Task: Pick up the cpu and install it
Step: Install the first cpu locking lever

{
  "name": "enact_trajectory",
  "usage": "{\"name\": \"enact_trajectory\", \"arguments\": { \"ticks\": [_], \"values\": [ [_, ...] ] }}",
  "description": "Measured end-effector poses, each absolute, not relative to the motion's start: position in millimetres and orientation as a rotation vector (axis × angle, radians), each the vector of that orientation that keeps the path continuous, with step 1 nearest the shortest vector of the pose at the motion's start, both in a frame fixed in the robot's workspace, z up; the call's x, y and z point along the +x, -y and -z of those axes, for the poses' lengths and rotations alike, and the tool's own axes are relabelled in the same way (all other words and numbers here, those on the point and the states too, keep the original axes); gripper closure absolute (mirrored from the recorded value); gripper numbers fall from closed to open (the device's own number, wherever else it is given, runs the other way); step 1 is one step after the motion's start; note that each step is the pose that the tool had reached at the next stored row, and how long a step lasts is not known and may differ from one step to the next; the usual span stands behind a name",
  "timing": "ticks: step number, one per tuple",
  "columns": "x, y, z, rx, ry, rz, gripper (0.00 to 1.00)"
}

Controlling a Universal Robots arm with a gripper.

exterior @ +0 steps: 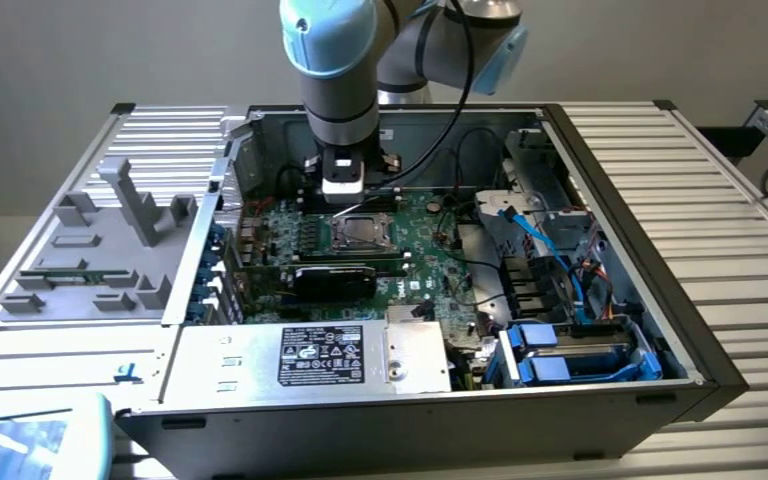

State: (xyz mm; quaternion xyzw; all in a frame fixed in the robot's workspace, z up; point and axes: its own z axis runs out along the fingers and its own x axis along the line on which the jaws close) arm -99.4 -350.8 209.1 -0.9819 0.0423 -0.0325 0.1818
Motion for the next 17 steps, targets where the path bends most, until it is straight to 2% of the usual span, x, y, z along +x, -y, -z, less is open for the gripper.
{"name": "enact_trajectory", "arguments": {
  "ticks": [17],
  "values": [
    [-97.0,352.0,-207.2,-2.772,-0.119,0.092,0.88]
  ]
}}
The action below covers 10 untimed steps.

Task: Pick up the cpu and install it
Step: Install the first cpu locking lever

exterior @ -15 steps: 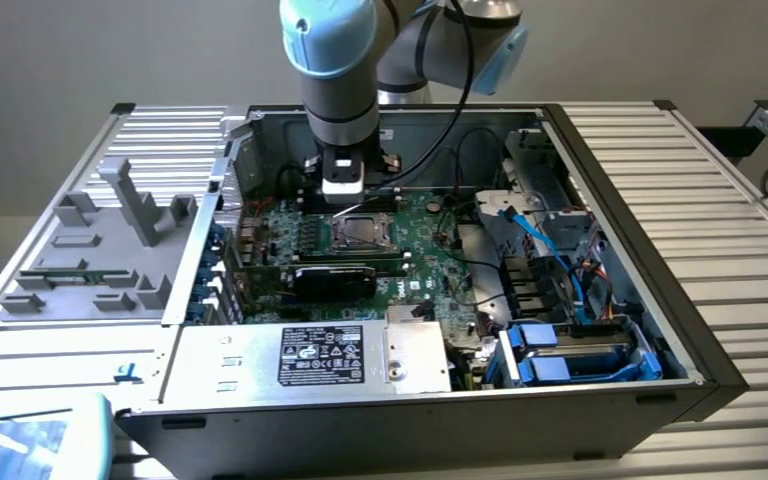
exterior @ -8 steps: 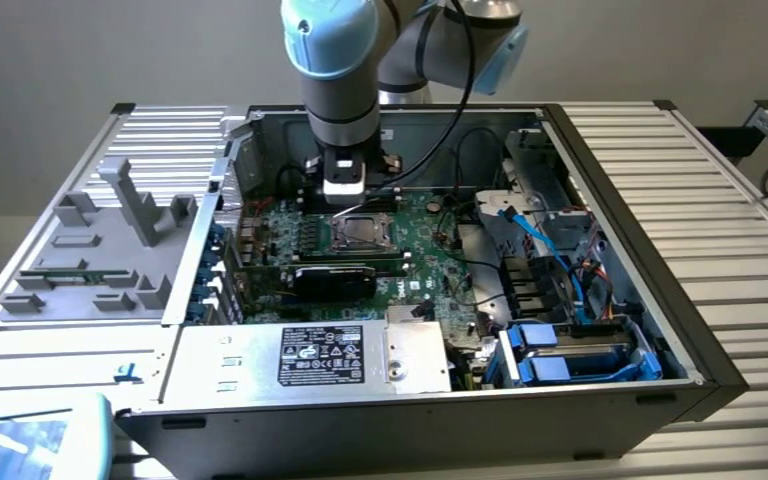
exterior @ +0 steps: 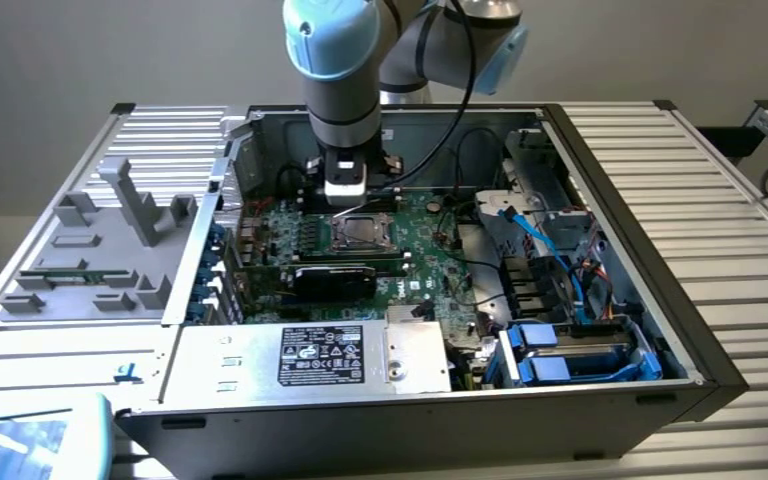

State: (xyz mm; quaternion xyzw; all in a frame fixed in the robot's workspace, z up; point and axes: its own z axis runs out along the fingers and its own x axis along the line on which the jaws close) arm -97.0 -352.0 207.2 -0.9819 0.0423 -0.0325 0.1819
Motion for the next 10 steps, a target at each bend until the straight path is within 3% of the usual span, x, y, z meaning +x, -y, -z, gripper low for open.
{"name": "enact_trajectory", "arguments": {
  "ticks": [10],
  "values": [
    [-95.7,352.6,-204.8,-2.772,-0.119,0.092,0.88]
  ]
}}
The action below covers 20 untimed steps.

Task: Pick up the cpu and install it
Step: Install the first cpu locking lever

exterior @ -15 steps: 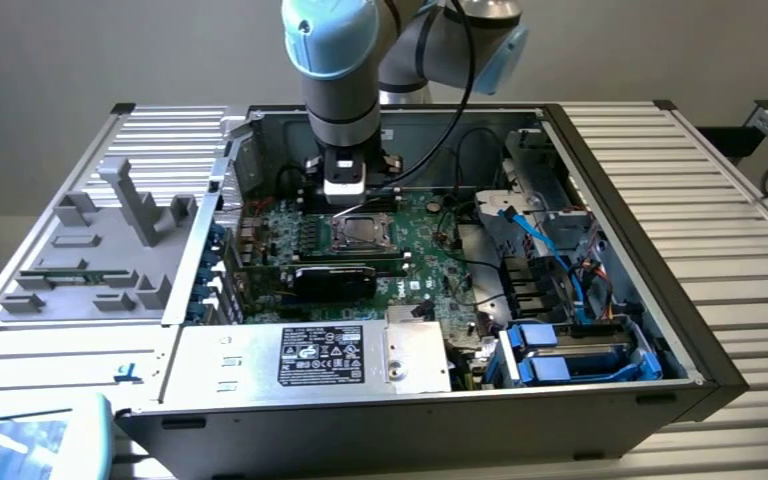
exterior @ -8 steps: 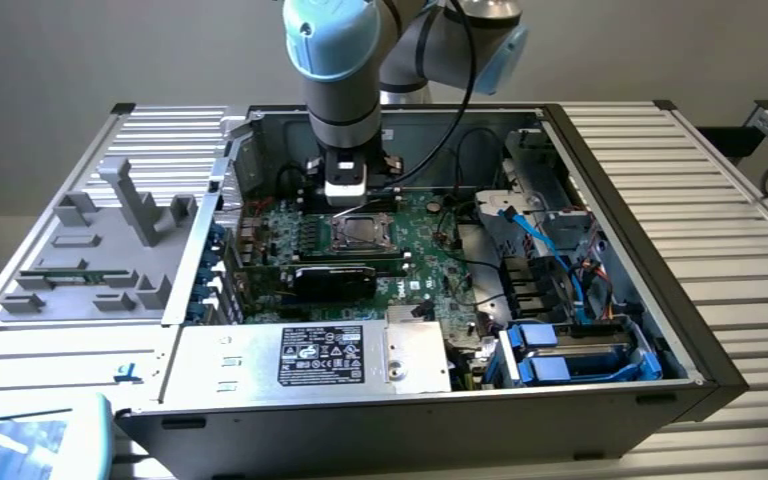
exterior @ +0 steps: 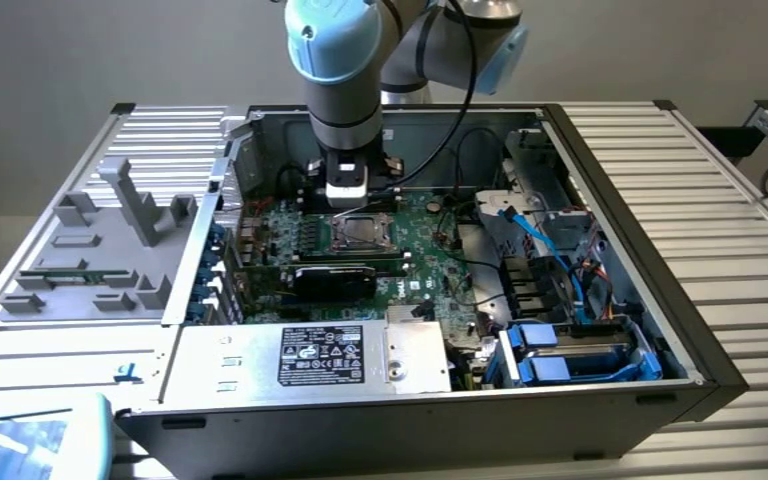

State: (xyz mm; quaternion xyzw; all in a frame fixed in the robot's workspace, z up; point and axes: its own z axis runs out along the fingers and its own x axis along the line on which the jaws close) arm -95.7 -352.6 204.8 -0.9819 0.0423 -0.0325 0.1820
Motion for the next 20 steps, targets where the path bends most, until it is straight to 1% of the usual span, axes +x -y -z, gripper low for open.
{"name": "enact_trajectory", "arguments": {
  "ticks": [20],
  "values": [
    [-93.1,353.5,-200.5,-2.772,-0.12,0.092,0.88]
  ]
}}
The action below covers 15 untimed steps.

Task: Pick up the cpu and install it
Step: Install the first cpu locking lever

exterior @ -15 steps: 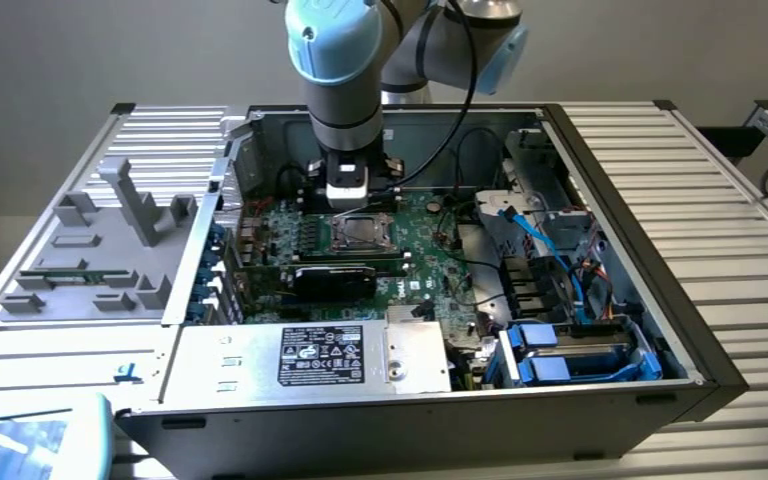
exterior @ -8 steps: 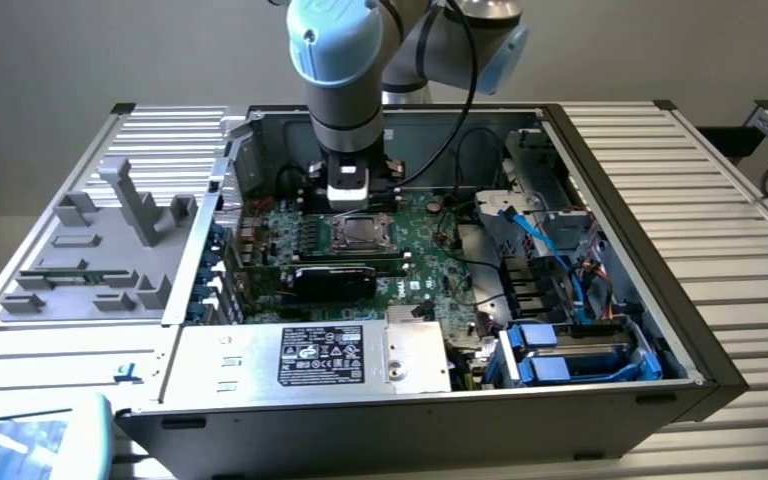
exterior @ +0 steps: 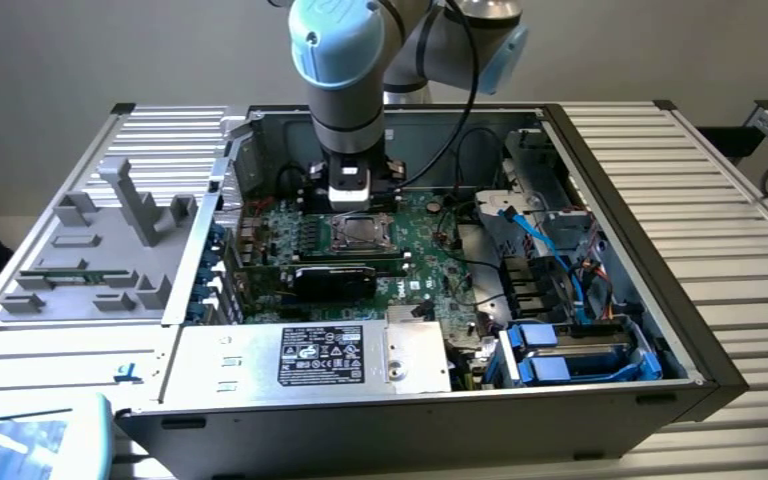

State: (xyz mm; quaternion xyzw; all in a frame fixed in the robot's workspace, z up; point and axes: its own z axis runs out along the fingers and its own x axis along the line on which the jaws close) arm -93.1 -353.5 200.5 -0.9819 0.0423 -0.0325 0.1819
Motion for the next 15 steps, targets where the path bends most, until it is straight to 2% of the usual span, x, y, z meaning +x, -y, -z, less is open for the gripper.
{"name": "enact_trajectory", "arguments": {
  "ticks": [15],
  "values": [
    [-92.6,353.6,-197.8,-2.772,-0.119,0.093,0.88]
  ]
}}
